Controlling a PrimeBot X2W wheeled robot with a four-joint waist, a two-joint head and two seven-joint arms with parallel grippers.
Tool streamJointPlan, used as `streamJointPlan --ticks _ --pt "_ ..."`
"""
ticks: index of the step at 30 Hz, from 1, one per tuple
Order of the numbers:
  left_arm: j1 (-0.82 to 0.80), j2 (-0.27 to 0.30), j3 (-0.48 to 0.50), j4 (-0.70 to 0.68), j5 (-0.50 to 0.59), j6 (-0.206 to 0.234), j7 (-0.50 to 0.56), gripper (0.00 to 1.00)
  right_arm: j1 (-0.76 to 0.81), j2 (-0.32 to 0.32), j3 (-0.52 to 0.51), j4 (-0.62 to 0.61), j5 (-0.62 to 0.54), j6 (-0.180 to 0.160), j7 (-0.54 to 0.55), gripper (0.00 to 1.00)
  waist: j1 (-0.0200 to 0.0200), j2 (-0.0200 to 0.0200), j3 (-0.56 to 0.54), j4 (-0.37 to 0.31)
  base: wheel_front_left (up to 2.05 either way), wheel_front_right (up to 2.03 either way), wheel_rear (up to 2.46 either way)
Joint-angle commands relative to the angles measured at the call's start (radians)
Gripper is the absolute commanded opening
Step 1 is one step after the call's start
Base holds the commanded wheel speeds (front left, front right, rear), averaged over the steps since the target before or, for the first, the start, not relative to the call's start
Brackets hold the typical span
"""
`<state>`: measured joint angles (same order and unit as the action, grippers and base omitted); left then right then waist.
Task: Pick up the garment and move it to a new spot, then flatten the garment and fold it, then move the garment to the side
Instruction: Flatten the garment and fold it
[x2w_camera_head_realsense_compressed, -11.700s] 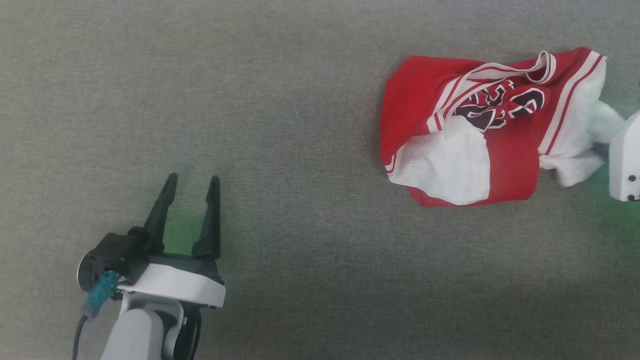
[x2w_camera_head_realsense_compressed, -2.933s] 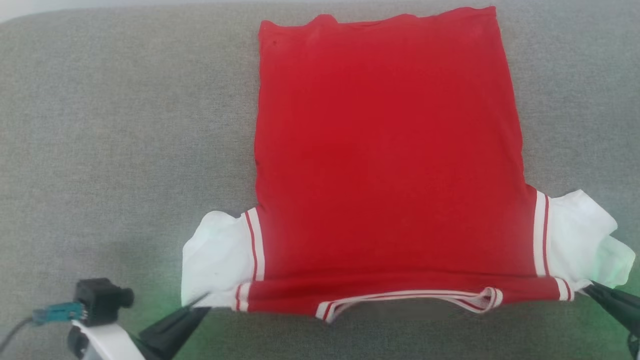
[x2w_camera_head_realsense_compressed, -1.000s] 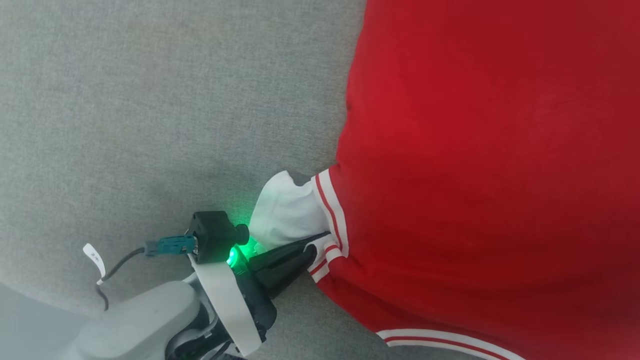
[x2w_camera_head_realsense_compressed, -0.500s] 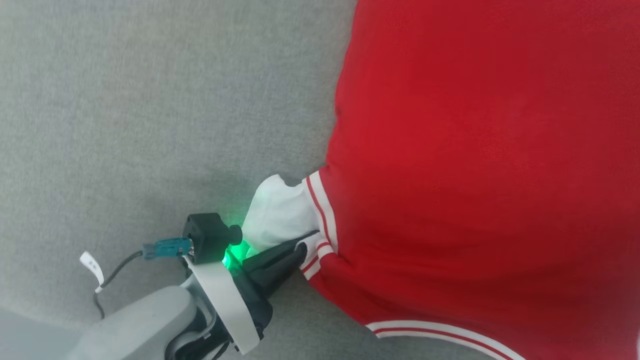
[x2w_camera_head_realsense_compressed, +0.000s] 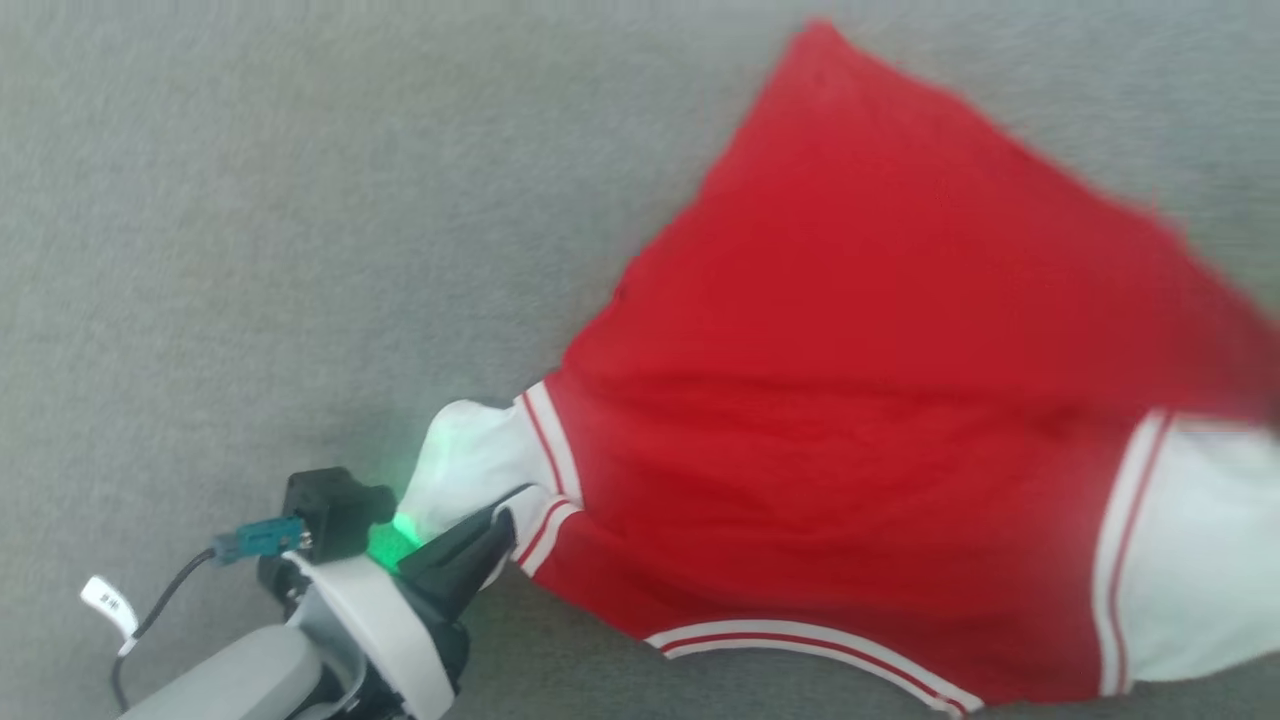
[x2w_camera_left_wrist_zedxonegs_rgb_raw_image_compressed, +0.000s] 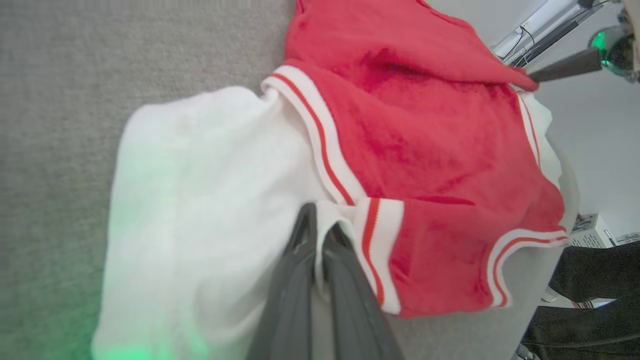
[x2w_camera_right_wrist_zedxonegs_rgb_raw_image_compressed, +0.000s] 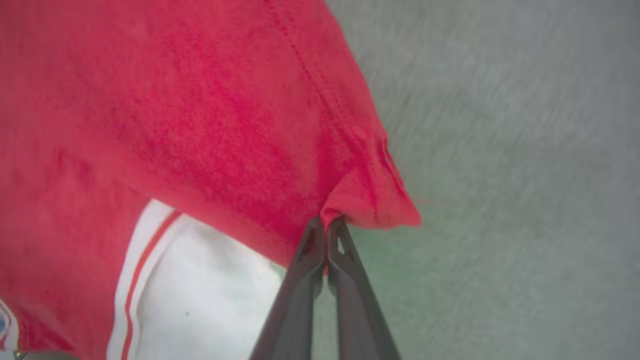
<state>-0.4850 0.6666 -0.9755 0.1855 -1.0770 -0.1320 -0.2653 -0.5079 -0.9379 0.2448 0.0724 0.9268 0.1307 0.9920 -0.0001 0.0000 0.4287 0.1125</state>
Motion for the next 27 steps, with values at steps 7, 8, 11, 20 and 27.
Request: streamJointPlan --ticks 7,8,11,20,27 --pt "0.079 0.021 0.058 -0.009 0.009 0.003 0.001 0.0 0.448 0.029 -0.039 -0.218 0.03 0.0 -0.004 0.0 0.0001 0.0 -0.074 -0.073 0.0 0.0 0.0" --pt "0.081 0.021 0.062 -0.01 0.011 0.003 0.001 0.0 0.492 0.044 -0.038 -0.237 0.026 0.0 -0.002 0.0 0.0001 0.0 -0.075 -0.074 0.0 0.0 0.0" --pt "0.095 0.02 0.07 -0.012 0.014 0.003 0.001 0.0 0.592 0.098 -0.026 -0.285 -0.003 0.0 0.001 0.0 0.0001 0.0 -0.083 -0.076 0.0 0.0 0.0" --pt "0.116 0.027 0.07 -0.012 0.009 0.003 0.001 0.0 0.627 0.185 -0.046 -0.318 -0.094 0.0 -0.092 0.98 0.0001 0.0 -0.105 -0.088 0.0 0.0 0.0" --pt "0.128 0.007 0.078 -0.024 0.014 0.003 0.001 0.0 0.673 0.158 -0.234 -0.449 -0.037 0.0 -0.118 1.0 0.0001 0.0 -0.112 -0.072 0.0 0.0 0.0"
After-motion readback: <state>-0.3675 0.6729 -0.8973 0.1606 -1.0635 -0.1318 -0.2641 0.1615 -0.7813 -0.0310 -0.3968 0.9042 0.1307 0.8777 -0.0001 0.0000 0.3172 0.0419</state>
